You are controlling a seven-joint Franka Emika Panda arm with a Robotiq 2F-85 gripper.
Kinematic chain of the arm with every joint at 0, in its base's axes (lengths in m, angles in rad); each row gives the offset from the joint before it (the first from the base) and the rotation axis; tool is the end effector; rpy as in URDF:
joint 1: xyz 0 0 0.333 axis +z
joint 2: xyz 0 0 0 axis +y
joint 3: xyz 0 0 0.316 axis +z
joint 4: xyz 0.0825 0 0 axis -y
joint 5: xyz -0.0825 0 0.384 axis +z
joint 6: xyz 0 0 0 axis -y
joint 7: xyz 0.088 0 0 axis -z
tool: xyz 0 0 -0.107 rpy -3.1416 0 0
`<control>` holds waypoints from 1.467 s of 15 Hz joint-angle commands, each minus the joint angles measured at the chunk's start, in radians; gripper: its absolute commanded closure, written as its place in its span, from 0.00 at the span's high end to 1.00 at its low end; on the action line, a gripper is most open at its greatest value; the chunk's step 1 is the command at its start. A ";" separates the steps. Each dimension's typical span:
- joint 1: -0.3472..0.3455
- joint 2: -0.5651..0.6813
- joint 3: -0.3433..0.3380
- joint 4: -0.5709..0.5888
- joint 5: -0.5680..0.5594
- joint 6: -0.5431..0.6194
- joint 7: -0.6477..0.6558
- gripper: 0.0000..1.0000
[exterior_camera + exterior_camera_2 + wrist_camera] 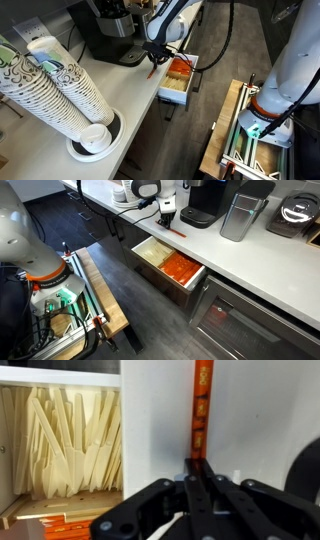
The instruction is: Pick up the white objects from the kitchen counter and put them in the left side of the open drawer, pick up the red packet from the kitchen counter and put it in the right side of the open drawer
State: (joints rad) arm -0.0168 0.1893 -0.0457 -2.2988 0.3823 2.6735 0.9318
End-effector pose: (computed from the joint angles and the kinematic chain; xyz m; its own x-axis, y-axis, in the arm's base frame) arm 0.5422 -0.0452 0.2830 0.2591 -0.9619 -0.0873 -0.9405 -0.2307 -0.2495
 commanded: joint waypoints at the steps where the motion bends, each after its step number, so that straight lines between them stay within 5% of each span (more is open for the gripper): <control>1: 0.001 -0.027 -0.030 -0.031 -0.026 0.022 0.046 0.06; 6: -0.017 -0.102 -0.080 -0.093 -0.076 0.039 0.101 0.07; 18: -0.029 -0.085 -0.070 -0.066 -0.060 0.021 0.077 0.07; 22: -0.052 -0.080 -0.104 -0.072 -0.078 0.022 0.167 0.06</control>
State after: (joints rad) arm -0.0467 0.1097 -0.1314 -2.3662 0.3242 2.6981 1.0403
